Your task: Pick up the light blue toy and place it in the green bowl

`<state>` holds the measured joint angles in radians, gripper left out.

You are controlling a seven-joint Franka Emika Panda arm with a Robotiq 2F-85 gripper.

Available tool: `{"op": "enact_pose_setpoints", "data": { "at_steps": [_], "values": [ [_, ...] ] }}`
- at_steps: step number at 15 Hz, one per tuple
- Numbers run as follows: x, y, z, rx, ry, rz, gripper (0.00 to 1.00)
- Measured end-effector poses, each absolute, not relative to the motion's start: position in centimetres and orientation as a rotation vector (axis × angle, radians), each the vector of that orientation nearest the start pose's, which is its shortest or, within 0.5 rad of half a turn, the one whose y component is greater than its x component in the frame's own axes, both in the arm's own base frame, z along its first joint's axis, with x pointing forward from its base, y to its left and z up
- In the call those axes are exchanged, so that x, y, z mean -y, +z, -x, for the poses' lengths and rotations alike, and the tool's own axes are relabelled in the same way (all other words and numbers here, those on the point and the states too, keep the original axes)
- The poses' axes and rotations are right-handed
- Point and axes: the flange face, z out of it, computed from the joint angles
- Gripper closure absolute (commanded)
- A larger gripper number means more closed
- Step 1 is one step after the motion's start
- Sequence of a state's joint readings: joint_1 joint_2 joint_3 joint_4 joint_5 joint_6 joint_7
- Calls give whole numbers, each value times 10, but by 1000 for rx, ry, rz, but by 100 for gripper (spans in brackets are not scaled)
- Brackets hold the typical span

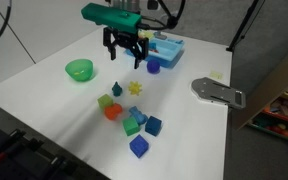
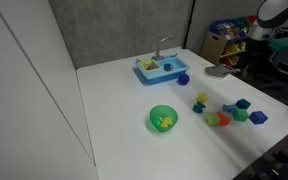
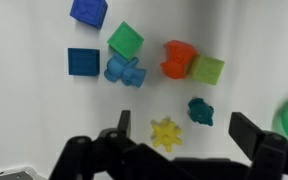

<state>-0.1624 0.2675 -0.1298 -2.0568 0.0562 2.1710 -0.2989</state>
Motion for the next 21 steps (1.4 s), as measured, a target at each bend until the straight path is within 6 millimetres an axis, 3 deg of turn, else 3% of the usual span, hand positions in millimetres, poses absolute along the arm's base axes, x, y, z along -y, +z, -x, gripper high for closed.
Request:
{"op": "enact_pose_setpoints", "data": {
  "at_steps": [6, 12, 14, 21],
  "values": [
    [181, 245, -549, -42, 240, 3150, 0],
    [181, 244, -553, -19, 237, 3163, 0],
    [182, 234, -554, 19, 236, 3182, 0],
    [179, 162, -552, 180, 263, 3215, 0]
  ]
}}
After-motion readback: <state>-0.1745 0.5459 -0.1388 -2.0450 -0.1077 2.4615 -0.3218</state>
